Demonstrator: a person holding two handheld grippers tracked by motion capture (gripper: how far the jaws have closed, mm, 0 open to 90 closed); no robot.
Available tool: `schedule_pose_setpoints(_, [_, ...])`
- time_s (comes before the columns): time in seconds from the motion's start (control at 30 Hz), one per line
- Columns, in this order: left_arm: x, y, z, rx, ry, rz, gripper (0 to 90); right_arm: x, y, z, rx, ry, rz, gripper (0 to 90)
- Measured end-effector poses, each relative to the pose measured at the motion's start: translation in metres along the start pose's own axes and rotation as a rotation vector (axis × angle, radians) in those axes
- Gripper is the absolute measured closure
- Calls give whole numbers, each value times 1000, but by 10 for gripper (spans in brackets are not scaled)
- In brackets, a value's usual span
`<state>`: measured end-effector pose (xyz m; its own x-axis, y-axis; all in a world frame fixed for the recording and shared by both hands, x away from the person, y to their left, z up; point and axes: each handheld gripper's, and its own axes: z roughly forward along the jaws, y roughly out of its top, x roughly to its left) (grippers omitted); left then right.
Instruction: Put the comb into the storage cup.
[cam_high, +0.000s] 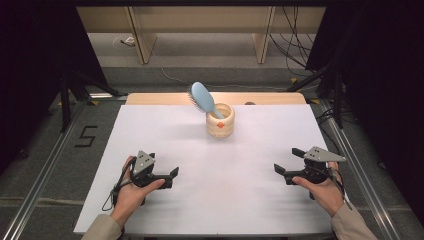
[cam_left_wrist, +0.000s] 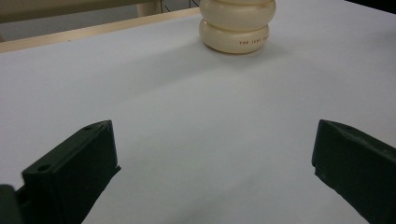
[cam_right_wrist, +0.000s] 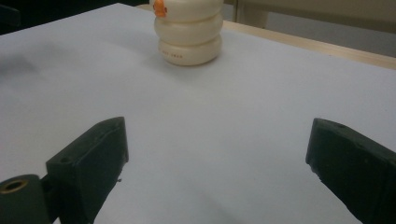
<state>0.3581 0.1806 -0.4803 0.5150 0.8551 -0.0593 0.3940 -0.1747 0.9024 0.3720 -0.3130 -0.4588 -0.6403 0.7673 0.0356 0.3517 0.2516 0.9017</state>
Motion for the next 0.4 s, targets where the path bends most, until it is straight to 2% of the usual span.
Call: schedule_pose_setpoints(0.4, [1, 0, 0, -5, 1, -3, 0, -2, -2, 0, -14, -10, 7, 76])
